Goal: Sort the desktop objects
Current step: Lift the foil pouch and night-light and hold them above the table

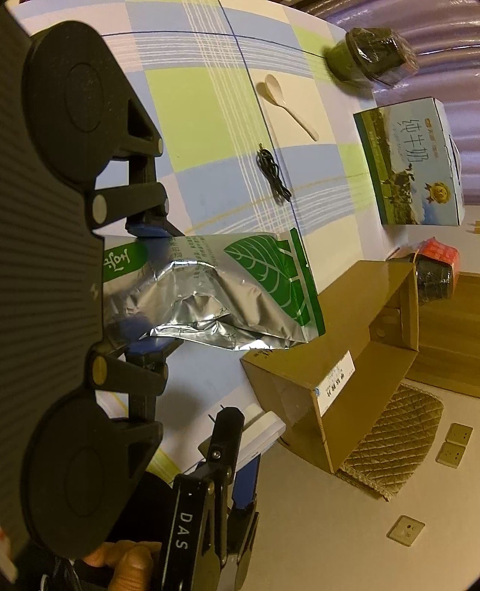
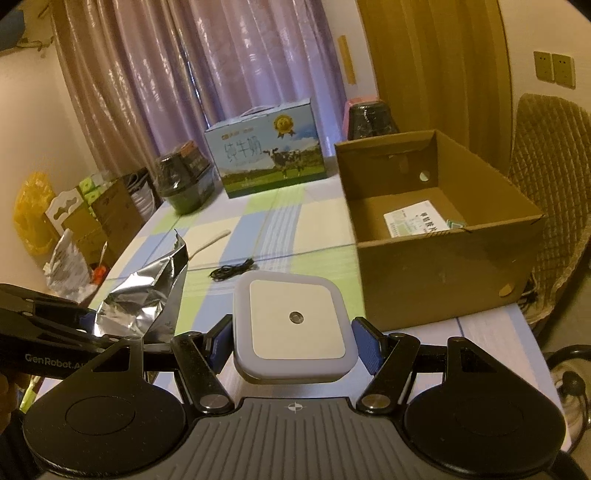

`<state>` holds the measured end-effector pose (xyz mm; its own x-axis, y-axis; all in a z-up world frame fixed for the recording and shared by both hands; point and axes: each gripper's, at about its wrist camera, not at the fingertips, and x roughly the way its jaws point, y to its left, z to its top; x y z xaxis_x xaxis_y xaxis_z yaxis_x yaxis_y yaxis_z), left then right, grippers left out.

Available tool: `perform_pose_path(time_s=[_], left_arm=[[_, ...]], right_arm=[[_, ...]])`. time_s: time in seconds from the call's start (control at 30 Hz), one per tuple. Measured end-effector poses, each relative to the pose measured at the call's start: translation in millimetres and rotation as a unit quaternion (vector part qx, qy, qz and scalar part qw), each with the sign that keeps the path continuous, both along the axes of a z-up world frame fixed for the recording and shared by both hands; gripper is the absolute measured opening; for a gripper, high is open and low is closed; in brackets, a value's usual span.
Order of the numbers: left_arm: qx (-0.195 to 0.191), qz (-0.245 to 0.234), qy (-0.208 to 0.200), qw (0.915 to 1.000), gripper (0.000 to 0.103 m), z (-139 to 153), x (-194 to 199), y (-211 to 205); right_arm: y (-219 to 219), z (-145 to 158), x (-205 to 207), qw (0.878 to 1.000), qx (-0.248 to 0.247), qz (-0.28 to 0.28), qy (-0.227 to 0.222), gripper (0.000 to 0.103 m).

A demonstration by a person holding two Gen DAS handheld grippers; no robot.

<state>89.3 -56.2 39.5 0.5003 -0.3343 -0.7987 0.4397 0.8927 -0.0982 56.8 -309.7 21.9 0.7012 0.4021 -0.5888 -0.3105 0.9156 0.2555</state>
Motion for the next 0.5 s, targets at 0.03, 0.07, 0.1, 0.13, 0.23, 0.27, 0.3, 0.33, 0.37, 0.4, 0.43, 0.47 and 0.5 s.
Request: perform_pose_path(time_s=[0.03, 0.07, 0.1, 0.13, 0.23, 0.27, 0.3, 0.33, 0.37, 0.4, 0.43, 0.47, 0.5], left_arm=[[-0.001, -0.001, -0.001, 1.0000, 0.045, 0.8, 0.5, -1.7], [-0.001, -0.002, -0.001, 1.0000, 0.045, 1.4, 0.9, -3.2], [-0.001, -0.003, -0.002, 1.0000, 0.045, 2.0, 1.3, -4.5], [-0.001, -0.005, -0.003, 1.0000, 0.045, 2.6, 1.8, -6.2], [-0.002, -0.009, -0.004, 1.0000, 0.045, 3.7, 2.8, -10.5], [-0.003, -0.010, -0.004, 0.9999, 0.045, 3.9, 3.0, -11.7], [-0.003, -0.012, -0.004, 0.9999, 0.045, 4.2, 3.5, -13.4], [-0.002, -0.013, -0.004, 0.9999, 0.045, 4.1, 3.8, -14.5], [-0.003, -0.014, -0.004, 0.9999, 0.045, 4.1, 4.2, -15.7], [-0.003, -0.014, -0.004, 0.9999, 0.045, 4.1, 4.8, -16.3], [-0.004, -0.015, -0.004, 0.9999, 0.045, 4.3, 5.4, -17.5], [-0.005, -0.015, -0.004, 0.9999, 0.045, 4.3, 6.0, -18.6], [-0.007, -0.015, -0.003, 0.9999, 0.045, 4.4, 6.9, -20.0]], right_arm=[[-1.4, 1.0, -0.1, 1.000, 0.001, -0.001, -0.001, 0.065], [-2.7, 2.3, -0.1, 1.000, 0.001, -0.002, -0.002, 0.065], [-4.1, 3.4, -0.1, 1.000, 0.001, -0.003, -0.004, 0.065], [-5.5, 3.9, 0.2, 1.000, 0.002, -0.004, -0.004, 0.065], [-10.6, 4.8, 0.6, 1.000, 0.003, -0.009, -0.005, 0.065], [-12.1, 5.1, 0.7, 1.000, 0.004, -0.011, -0.005, 0.065], [-13.7, 5.3, 1.2, 1.000, 0.004, -0.013, -0.005, 0.065], [-15.0, 5.4, 1.8, 1.000, 0.005, -0.014, -0.005, 0.065], [-16.1, 5.6, 2.0, 1.000, 0.005, -0.015, -0.005, 0.065], [-17.6, 5.9, 2.0, 1.000, 0.005, -0.016, -0.006, 0.065], [-18.8, 6.2, 2.3, 1.000, 0.006, -0.017, -0.006, 0.065], [-20.0, 6.6, 2.7, 1.000, 0.006, -0.019, -0.007, 0.065], [-21.1, 6.9, 3.3, 1.000, 0.006, -0.020, -0.008, 0.065]])
